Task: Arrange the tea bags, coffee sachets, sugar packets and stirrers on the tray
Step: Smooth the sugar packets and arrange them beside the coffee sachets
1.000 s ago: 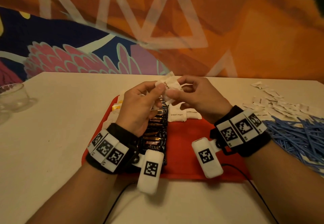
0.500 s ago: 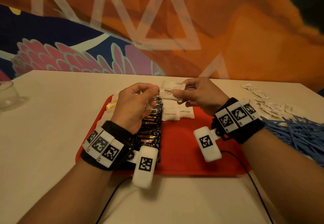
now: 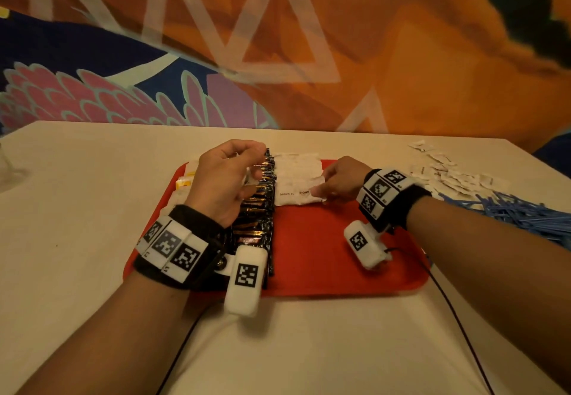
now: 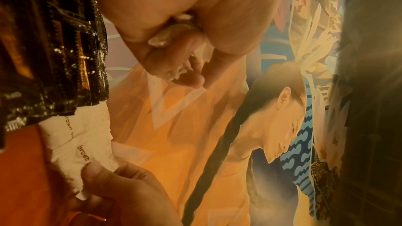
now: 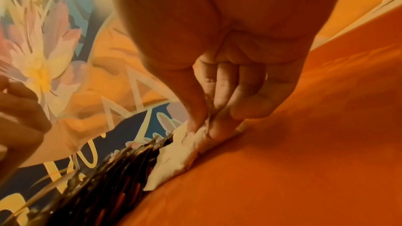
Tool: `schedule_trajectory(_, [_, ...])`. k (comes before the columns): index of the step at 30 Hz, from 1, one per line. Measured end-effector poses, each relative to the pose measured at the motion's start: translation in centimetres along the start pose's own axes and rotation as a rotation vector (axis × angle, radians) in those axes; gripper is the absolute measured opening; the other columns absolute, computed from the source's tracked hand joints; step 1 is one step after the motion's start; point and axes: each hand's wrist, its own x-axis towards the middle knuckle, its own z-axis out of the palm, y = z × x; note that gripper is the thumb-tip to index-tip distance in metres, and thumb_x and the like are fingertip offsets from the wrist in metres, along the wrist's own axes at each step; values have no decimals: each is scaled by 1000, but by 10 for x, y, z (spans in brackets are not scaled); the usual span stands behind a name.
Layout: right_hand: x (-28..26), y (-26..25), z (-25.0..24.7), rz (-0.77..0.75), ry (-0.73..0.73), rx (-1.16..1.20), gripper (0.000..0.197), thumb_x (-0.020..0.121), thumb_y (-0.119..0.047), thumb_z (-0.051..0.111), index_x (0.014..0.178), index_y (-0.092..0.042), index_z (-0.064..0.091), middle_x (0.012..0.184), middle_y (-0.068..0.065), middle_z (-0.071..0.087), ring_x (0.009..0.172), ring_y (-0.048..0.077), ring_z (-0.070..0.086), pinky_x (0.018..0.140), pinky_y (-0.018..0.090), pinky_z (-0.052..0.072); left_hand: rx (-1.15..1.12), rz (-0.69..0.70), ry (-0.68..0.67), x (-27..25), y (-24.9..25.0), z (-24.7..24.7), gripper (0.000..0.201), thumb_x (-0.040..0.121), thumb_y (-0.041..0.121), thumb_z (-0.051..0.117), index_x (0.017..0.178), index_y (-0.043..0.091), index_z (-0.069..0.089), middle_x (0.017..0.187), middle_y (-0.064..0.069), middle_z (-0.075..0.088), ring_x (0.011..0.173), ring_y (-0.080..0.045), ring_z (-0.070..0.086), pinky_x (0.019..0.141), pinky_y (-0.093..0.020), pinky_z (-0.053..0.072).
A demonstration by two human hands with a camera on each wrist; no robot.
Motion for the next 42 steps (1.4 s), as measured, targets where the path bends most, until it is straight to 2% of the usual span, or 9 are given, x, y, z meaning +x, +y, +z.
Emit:
schedule_trajectory(6, [4, 6, -3, 48, 12, -25, 29, 76, -25, 85, 63, -19, 59, 68, 2, 73, 86, 22, 74, 87, 43, 56, -17, -8, 8, 2, 0, -2, 7, 93, 9, 65, 87, 13, 66, 83, -2, 61, 60, -10, 50, 36, -17, 27])
schedule_trajectory(13, [1, 6, -6, 58, 60, -135, 30, 71, -34, 87, 76, -20, 61, 80, 2, 75, 80, 18, 71, 80, 37, 58, -2, -11, 5, 3, 0, -3, 10, 92, 5, 64, 87, 13, 67, 82, -2, 61, 61, -11, 50, 35, -17, 27])
schedule_trajectory(18, [-3, 1, -9, -156, 255, -273, 31, 68, -35, 87, 81, -22, 63, 78, -6, 61, 70, 8, 55, 55, 25, 38, 0, -13, 10, 4, -1, -4, 9, 92, 6, 65, 87, 13, 68, 83, -2, 62, 62, -11, 51, 36, -17, 28])
schedule_trajectory(21, [-6, -7, -3, -332, 172, -346, 17, 75, -20, 82, 84, -22, 67, 75, -11, 58, 72, 10, 56, 58, 21, 38, -15, -24, 10, 3, -1, -2, 7, 93, 8, 65, 88, 12, 67, 81, -2, 61, 61, -11, 51, 36, -17, 28])
schedule_trajectory(26, [-5, -14, 5, -279, -2, -475, 29, 77, -22, 83, 104, -25, 74, 94, -7, 66, 90, 13, 64, 68, 21, 45, -67, -38, -15, 3, 1, -3, 7, 95, 15, 63, 93, 8, 64, 78, -3, 59, 61, -10, 52, 35, -16, 28])
schedule_trajectory(29, [-5, -13, 1, -281, 32, -427, 33, 75, -25, 85, 106, -28, 75, 100, -5, 68, 89, 10, 63, 61, 19, 41, -78, -42, -36, 3, 1, -3, 11, 97, 18, 61, 94, 8, 63, 77, -3, 58, 60, -10, 52, 35, -16, 28])
schedule_trajectory(33, [-14, -18, -7, -351, 116, -273, 29, 75, -30, 85, 102, -32, 75, 96, -8, 70, 85, 4, 64, 75, 21, 48, -131, -95, -68, 2, 3, 0, 28, 102, 33, 53, 92, 8, 63, 72, -2, 58, 57, -10, 52, 33, -15, 27])
schedule_trajectory(39, [-50, -50, -2, -654, 230, 170, 10, 81, -17, 80, 89, -21, 74, 75, -6, 71, 66, 5, 64, 66, 23, 52, -187, -155, -74, -1, 4, 3, 53, 103, 52, 36, 96, 7, 61, 69, -7, 62, 54, -13, 55, 32, -16, 28])
schedule_trajectory(42, [-63, -61, 5, -771, 182, 221, 9, 79, -17, 81, 83, -17, 74, 75, -2, 73, 71, 10, 68, 67, 21, 52, -150, -141, -64, -3, 4, 5, 52, 104, 51, 35, 100, 6, 60, 70, -7, 64, 54, -13, 54, 35, -17, 29])
